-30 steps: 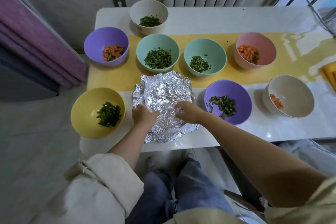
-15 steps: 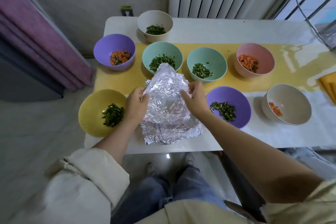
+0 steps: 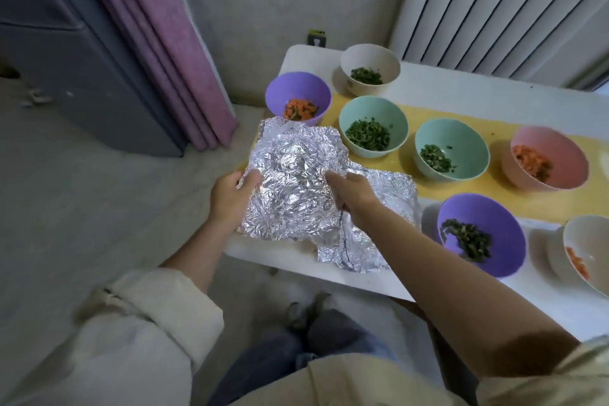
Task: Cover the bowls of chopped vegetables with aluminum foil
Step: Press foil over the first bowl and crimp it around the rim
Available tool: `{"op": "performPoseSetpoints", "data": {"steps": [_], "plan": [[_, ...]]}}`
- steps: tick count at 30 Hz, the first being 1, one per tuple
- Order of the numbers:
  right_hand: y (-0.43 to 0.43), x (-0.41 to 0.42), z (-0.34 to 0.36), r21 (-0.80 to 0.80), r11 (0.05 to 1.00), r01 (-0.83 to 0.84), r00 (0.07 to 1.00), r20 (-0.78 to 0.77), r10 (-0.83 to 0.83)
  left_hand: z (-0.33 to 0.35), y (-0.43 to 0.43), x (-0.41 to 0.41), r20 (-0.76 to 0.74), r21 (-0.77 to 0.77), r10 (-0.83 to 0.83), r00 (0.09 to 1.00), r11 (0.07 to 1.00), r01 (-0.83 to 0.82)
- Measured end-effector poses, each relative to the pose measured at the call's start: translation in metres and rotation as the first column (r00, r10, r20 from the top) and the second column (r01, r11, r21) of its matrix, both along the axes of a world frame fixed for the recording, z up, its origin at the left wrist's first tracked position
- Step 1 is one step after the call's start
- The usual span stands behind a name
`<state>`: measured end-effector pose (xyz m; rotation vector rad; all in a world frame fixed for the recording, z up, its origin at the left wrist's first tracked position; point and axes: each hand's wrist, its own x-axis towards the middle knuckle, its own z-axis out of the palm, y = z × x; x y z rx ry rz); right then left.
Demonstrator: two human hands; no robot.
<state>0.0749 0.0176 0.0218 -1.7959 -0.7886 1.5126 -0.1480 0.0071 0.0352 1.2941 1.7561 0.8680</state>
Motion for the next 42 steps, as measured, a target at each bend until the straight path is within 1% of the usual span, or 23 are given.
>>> {"op": "performPoseSetpoints", "data": {"steps": [2, 4, 7, 9, 12, 16, 20, 23, 25, 28, 30, 33, 35, 39, 42], "plan": [[0.002, -0.013, 0.0, 0.061, 0.998, -0.01, 0.998, 0.062, 0.006, -0.006, -0.001, -0.014, -0.028, -0.031, 0.041, 0.999, 0.999, -0.042], [0.004, -0.022, -0.007, 0.16, 0.987, -0.013, 0.986, 0.166, -0.014, -0.011, -0.002, -0.022, -0.035, -0.054, 0.073, 0.997, 0.996, -0.075], [0.009, -0.033, -0.007, 0.242, 0.96, -0.142, 0.926, 0.376, 0.043, -0.013, -0.001, -0.028, -0.105, 0.003, 0.125, 0.987, 0.992, -0.125], [0.012, -0.037, -0.006, 0.268, 0.945, -0.189, 0.891, 0.451, 0.051, -0.016, 0.0, -0.032, -0.145, 0.037, 0.13, 0.981, 0.991, -0.126], [0.012, -0.042, -0.01, 0.257, 0.947, -0.193, 0.86, 0.509, 0.037, -0.02, 0.001, -0.032, -0.241, 0.056, 0.106, 0.965, 0.994, -0.095], [0.008, -0.047, -0.022, 0.198, 0.96, -0.198, 0.81, 0.584, 0.047, -0.034, 0.006, -0.036, -0.419, -0.008, 0.053, 0.906, 0.998, -0.062], [0.009, -0.057, -0.031, 0.131, 0.978, -0.164, 0.748, 0.663, 0.036, -0.04, 0.019, -0.041, -0.509, -0.01, -0.012, 0.861, 1.0, 0.008], [0.008, -0.068, -0.037, 0.066, 0.993, -0.094, 0.706, 0.708, 0.019, -0.046, 0.026, -0.05, -0.499, 0.039, -0.029, 0.866, 0.998, 0.056], [0.008, -0.076, -0.038, 0.049, 0.997, -0.062, 0.693, 0.721, 0.008, -0.049, 0.03, -0.053, -0.462, 0.024, -0.034, 0.886, 0.998, 0.052], [0.009, -0.087, -0.038, 0.07, 0.997, -0.013, 0.731, 0.681, -0.038, -0.054, 0.035, -0.054, -0.376, -0.053, -0.092, 0.922, 0.996, 0.077], [0.009, -0.092, -0.04, 0.066, 0.998, 0.023, 0.758, 0.65, -0.061, -0.058, 0.038, -0.056, -0.341, -0.048, -0.1, 0.935, 0.995, 0.089], [0.009, -0.094, -0.042, 0.116, 0.991, 0.07, 0.756, 0.642, -0.128, -0.062, 0.043, -0.058, -0.307, -0.034, -0.093, 0.947, 0.996, 0.087], [0.008, -0.09, -0.04, 0.169, 0.981, 0.098, 0.752, 0.633, -0.184, -0.063, 0.043, -0.052, -0.289, -0.051, -0.123, 0.95, 0.992, 0.113], [0.007, -0.076, -0.04, 0.191, 0.979, 0.072, 0.75, 0.637, -0.18, -0.063, 0.04, -0.038, -0.255, -0.078, -0.124, 0.959, 0.991, 0.107], [0.008, -0.074, -0.045, 0.2, 0.978, 0.062, 0.749, 0.638, -0.177, -0.059, 0.042, -0.04, -0.267, -0.117, -0.154, 0.951, 0.985, 0.127]]}}
